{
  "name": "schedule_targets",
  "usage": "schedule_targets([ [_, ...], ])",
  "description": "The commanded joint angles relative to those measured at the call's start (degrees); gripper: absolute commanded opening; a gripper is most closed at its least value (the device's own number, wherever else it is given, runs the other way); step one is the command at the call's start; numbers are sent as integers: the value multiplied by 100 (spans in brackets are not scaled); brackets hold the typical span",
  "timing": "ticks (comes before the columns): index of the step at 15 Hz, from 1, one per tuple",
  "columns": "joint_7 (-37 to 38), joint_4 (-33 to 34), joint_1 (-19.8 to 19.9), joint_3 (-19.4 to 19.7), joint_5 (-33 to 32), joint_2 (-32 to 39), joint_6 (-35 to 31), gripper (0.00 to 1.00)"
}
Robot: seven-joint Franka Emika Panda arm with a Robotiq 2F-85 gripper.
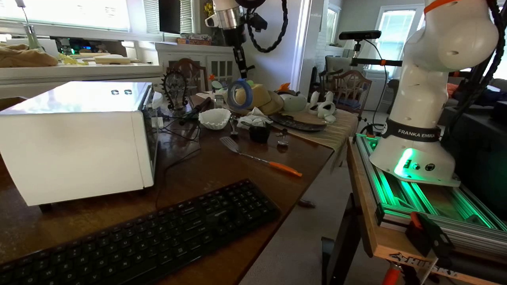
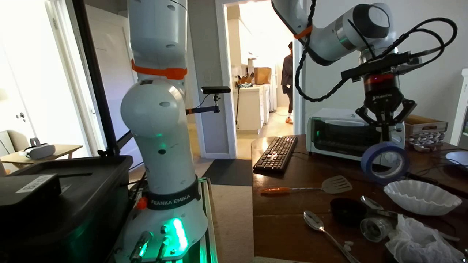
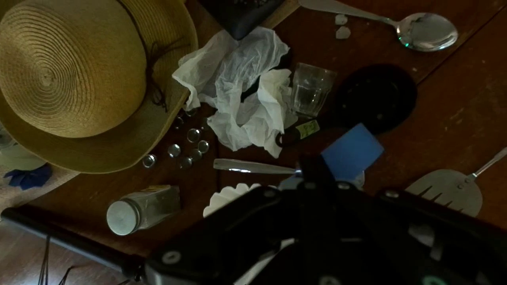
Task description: Put the blue masking tape on the table.
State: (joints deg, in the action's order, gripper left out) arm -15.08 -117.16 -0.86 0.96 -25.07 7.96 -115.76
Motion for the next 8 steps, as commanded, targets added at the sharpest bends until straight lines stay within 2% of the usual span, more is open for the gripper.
schedule_targets([
  [1, -2, 184, 16, -36, 31, 186, 327, 0],
  [8, 39, 389, 45, -4, 42, 405, 554, 0],
])
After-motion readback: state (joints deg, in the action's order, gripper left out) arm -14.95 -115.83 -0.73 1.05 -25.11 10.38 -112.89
